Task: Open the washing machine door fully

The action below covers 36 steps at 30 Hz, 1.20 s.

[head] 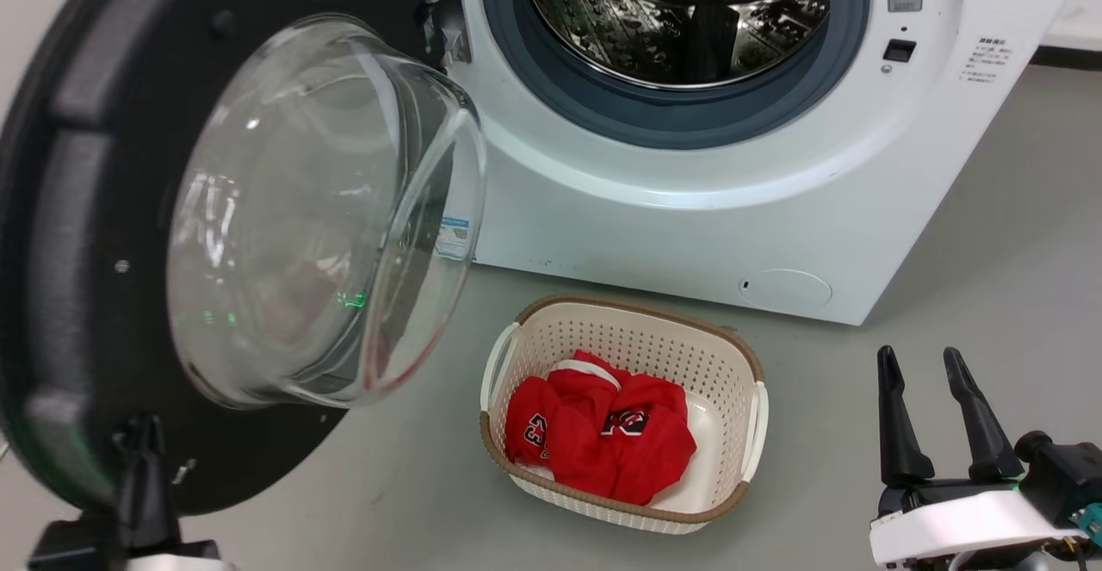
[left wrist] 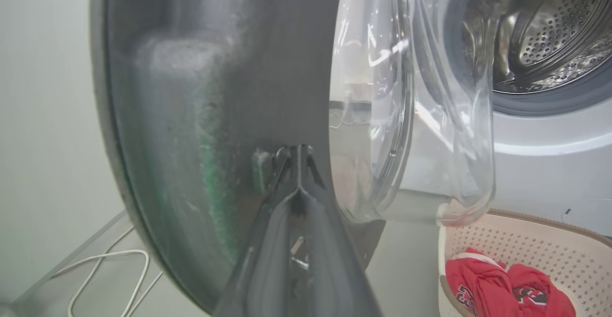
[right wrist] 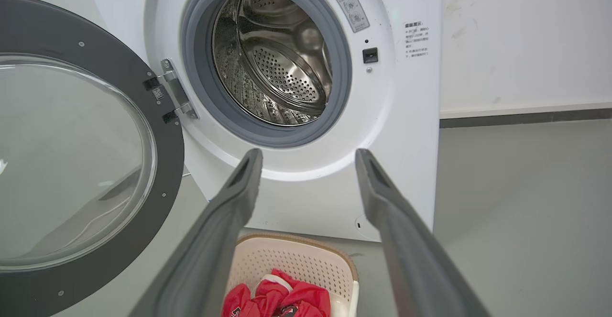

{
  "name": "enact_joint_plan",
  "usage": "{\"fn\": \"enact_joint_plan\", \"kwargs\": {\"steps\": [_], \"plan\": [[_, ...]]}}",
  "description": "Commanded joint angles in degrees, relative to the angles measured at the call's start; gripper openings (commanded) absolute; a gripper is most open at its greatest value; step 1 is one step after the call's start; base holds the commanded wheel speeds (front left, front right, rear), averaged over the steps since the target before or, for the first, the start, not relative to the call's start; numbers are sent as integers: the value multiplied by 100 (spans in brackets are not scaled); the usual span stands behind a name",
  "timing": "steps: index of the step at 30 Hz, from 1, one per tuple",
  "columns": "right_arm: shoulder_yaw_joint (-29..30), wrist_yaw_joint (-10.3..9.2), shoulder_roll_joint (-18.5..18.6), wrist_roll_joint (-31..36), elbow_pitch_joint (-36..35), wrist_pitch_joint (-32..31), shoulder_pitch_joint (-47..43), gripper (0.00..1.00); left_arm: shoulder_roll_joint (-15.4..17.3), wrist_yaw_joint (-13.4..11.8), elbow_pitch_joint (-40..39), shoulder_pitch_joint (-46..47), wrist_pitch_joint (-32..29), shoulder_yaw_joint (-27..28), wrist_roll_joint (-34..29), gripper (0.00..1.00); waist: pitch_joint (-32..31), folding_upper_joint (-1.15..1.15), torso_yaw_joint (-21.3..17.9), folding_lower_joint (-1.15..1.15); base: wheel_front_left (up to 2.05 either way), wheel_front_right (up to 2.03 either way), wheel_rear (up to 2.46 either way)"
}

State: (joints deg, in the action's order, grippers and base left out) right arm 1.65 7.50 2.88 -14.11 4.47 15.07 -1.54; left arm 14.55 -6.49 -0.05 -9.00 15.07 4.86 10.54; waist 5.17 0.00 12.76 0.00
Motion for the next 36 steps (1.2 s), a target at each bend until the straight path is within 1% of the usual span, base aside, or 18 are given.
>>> {"fn": "enact_joint_plan", "kwargs": {"steps": [1,9,14,18,23,27,30,33,36], "plan": [[4,-2,-4,27,4,11,89,100,71,-16,29,110,13,93,23,0,57,0,-39,0,0,0,0],[5,-2,-4,43,-7,11,265,100,302,103,761,711,12,888,310,0,330,0,-173,0,0,0,0],[-21,-2,-4,65,-26,11,373,100,591,252,1270,1165,13,1249,313,0,486,0,-255,0,0,0,0],[-17,-2,-4,110,-27,10,434,100,772,273,1651,1459,13,1529,302,0,551,0,-300,0,0,0,0],[-6,-2,-4,150,-23,11,486,100,931,404,2044,1807,13,1741,254,0,588,0,-336,0,0,0,0],[-29,-2,-4,143,18,11,485,100,909,453,2191,1906,13,1853,153,0,529,0,-372,0,0,0,0],[-45,-2,-4,114,49,11,443,100,829,517,2206,1851,13,1937,95,0,433,0,-406,0,0,0,0],[-75,-2,-4,78,80,11,371,100,629,552,2094,1588,13,1981,-7,0,266,0,-457,0,0,0,0],[-65,-2,-4,49,98,11,291,100,375,588,1802,1339,13,2041,-95,0,84,0,-480,0,0,0,0]]}}
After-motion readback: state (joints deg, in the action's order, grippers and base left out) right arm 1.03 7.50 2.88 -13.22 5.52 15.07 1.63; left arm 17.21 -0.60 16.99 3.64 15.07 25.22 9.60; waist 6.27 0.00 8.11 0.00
